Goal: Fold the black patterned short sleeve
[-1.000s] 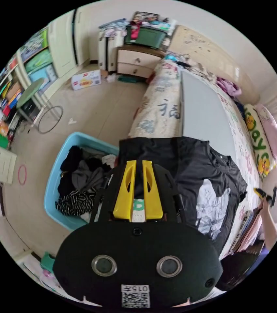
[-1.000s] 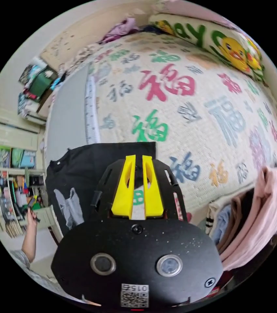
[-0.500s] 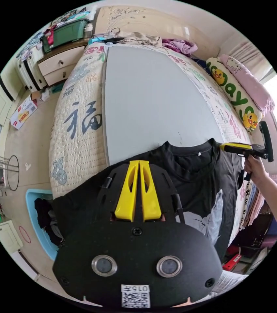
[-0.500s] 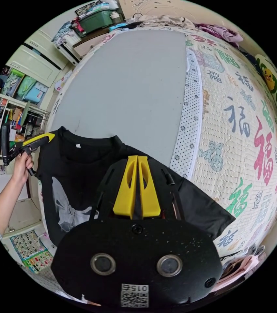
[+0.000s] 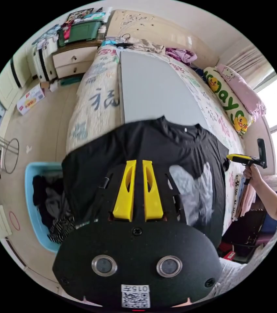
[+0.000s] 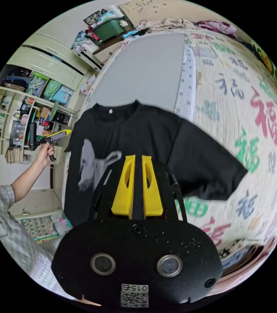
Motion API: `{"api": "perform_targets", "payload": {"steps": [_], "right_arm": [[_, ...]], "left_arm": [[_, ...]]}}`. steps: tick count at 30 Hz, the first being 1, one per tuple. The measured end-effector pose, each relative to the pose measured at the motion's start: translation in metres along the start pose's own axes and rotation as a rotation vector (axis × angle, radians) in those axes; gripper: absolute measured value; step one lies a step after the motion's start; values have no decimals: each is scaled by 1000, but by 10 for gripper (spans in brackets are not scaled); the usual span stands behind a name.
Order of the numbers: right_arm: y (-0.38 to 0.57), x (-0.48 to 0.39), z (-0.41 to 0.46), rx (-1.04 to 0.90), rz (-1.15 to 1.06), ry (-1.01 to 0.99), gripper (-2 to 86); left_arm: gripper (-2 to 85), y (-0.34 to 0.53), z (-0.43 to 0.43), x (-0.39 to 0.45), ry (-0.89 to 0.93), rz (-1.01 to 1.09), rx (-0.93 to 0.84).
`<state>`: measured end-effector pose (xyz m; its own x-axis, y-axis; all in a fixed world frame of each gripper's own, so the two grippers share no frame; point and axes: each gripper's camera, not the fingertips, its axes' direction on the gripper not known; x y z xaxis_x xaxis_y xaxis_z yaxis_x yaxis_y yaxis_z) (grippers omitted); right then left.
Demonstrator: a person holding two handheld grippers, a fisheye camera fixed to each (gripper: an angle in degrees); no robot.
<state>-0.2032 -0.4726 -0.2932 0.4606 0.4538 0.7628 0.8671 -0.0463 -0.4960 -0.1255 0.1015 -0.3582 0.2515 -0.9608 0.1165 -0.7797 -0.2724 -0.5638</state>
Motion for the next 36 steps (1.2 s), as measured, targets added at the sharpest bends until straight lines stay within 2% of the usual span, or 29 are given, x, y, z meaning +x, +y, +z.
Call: {"api": "perform_targets", "payload": {"steps": [2,7,11,14,18,21,24,27,32,36], "right_arm": [[59,6,8,-69,54,-33,60],[227,20,59,-293,348,-76,88],[284,16,97,-362,488,-154,104],[294,8,124,-398,510,-177,111],[280,-12,153,-426,470,-132,111],[268,-27,167,-443,432,-77,102],[262,-35,175,-464,461,-114,63],[256,-48,177,-470,458,-65,23],[249,-78,185,-486,394,71,2],[251,-97,223,-521,408,157,0]], "left_arm": [[42,77,-14,-22,40,-98,-103],[59,241,-41,-48,72,-364,-304],[74,327,-45,-47,125,-499,-372],[80,348,-35,-47,118,-494,-397],[73,348,-26,-45,230,-495,-333],[36,345,-12,-38,142,-415,-378],[13,350,-6,-43,190,-426,-359],[-1,355,-8,-47,241,-440,-330],[-7,358,-14,-34,199,-380,-316],[-6,358,5,-22,145,-358,-348]]}}
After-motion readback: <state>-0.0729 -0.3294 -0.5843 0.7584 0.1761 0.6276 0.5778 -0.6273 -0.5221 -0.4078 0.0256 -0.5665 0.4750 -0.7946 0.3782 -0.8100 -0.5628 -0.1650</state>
